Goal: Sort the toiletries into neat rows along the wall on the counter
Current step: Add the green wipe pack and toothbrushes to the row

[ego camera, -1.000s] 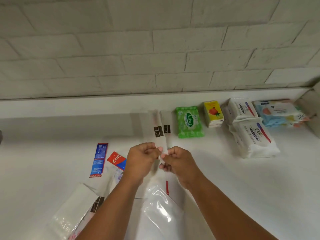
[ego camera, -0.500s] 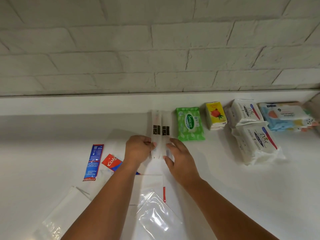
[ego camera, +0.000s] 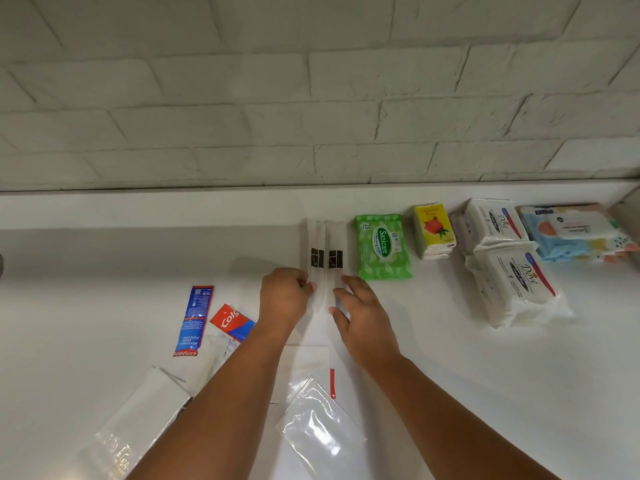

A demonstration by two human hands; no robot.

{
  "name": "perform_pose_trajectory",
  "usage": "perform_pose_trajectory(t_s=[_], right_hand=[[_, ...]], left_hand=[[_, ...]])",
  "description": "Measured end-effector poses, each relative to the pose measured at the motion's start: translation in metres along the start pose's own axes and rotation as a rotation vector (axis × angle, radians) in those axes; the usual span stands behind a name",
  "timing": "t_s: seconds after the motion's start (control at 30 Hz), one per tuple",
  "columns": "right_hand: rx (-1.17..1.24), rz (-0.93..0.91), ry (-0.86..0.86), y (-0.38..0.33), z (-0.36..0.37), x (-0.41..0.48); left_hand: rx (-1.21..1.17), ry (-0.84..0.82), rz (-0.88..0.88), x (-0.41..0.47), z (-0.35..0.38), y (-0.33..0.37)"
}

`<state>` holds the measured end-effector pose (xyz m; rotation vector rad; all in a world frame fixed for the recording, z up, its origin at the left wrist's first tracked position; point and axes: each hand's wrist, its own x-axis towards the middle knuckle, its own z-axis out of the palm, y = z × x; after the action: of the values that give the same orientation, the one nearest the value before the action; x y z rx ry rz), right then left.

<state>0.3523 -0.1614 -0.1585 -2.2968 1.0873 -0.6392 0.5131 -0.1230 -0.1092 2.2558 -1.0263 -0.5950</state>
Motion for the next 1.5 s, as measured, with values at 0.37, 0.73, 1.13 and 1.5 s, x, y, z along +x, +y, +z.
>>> perform_pose_trajectory(t_s=[0.37,0.73,1.13,1.5], right_hand=[[-0.039,0.082,0.029,-0.032,-0.013,-0.016],[0.066,-0.07,-0.053,-0.143,0.007,-0.069],[-0.06,0.168,-0.211,-0.217,0.076,-0.123],[-0.207,0.237,-0.121,-0.245,0.097,-0.127]], left_hand=[[0.004,0.024,0.146,-0.023,-0.04,-0.013],[-0.012,0.021,0.213,-0.105,-0.134,-0.088],[0.125,-0.177,0.267,-0.162,-0.158,-0.17],[0.341,-0.273,0.299,-0.185,-0.147,-0.18]])
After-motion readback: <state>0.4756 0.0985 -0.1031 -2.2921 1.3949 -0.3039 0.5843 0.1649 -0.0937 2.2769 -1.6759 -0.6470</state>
